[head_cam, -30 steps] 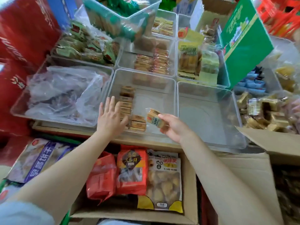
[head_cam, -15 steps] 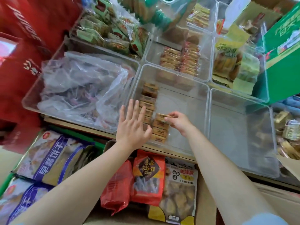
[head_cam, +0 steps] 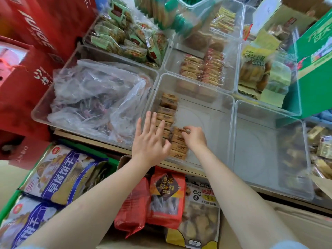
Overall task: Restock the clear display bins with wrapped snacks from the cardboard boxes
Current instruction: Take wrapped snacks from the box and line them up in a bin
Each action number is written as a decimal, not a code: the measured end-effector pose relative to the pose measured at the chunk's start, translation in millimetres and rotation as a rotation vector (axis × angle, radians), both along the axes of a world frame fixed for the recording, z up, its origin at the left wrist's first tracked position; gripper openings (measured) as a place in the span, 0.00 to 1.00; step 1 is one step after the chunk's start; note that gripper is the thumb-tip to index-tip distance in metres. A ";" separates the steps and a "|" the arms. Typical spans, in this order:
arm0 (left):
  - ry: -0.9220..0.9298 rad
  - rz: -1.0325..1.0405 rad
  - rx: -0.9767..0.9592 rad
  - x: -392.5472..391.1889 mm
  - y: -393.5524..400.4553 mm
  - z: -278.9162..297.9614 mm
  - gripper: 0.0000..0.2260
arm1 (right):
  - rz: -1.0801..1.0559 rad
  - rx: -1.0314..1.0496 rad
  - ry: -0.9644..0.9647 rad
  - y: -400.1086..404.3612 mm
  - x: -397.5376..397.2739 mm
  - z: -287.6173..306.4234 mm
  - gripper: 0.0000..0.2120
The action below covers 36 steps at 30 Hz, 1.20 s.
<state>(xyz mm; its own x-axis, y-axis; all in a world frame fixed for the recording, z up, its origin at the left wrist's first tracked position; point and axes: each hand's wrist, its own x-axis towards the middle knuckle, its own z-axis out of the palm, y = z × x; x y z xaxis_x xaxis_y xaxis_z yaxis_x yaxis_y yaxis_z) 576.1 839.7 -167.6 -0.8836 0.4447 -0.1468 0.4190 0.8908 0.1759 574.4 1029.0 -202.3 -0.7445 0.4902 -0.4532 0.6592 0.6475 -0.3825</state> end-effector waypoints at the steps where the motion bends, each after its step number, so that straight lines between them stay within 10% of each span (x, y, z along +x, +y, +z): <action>1: -0.013 -0.006 -0.013 -0.3 0.1 1.4 0.34 | 0.010 0.004 0.021 -1.6 3.8 6.2 0.16; 10: -0.065 0.001 0.108 31.2 28.5 36.4 0.27 | 0.062 -0.293 0.438 26.9 132.6 156.2 0.09; 18: -0.185 -0.559 0.521 214.9 189.7 114.7 0.20 | -0.339 -0.017 0.810 152.1 318.6 233.1 0.10; 26: -0.120 -0.522 0.447 328.4 302.8 142.1 0.28 | -0.580 0.027 0.386 284.9 422.0 169.0 0.07; 36: -0.063 -0.505 0.341 333.3 309.8 130.0 0.32 | -0.679 -0.241 0.210 334.4 424.5 57.8 0.39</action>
